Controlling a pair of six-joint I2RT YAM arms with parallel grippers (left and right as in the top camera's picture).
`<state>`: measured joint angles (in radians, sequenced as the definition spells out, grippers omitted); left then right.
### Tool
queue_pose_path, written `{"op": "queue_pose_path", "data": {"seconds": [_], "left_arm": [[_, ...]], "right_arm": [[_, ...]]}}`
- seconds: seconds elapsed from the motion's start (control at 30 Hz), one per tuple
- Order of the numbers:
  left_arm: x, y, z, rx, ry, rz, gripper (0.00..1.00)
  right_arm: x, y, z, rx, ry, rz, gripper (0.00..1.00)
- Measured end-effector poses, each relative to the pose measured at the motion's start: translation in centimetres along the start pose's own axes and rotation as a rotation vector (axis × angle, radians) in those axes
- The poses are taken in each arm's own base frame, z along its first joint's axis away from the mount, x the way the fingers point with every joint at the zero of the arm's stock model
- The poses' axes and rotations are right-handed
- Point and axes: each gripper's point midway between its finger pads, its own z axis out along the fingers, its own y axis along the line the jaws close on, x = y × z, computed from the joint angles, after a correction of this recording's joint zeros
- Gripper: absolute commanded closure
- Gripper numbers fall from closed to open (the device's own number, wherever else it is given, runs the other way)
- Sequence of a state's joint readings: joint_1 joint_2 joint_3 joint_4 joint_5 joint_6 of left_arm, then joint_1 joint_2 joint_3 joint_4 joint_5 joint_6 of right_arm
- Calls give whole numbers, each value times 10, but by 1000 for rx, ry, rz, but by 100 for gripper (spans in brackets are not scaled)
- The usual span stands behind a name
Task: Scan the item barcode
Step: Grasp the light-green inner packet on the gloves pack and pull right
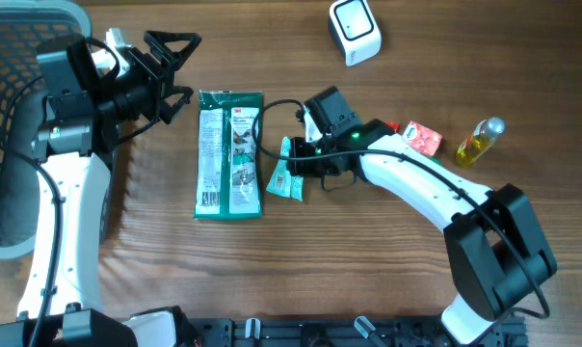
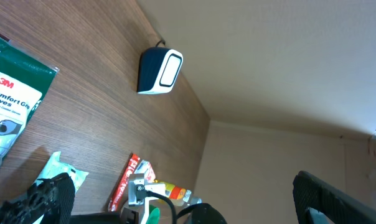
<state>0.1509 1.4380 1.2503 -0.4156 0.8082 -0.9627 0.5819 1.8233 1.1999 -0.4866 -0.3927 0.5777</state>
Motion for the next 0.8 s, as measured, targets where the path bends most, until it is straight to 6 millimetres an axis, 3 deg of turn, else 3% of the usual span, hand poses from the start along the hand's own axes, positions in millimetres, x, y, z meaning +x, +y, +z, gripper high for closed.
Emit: {"op": "queue_pose_path", "data": {"seconds": [0.17,0.3,0.4,0.6,0.8], "left_arm": [[0,0,0,0,0,0,0],[0,0,0,0,0,0,0],[0,0,0,0,0,0,0],[0,0,0,0,0,0,0],[0,0,0,0,0,0,0]], "right_arm": [[3,-20,7,84,-10,39,96],[14,-41,33,137,48,76,96],[17,-48,36,161,67,101,96],[15,-45,33,171,70,95,96],[-7,-24,20,109,-15,0,94]]}}
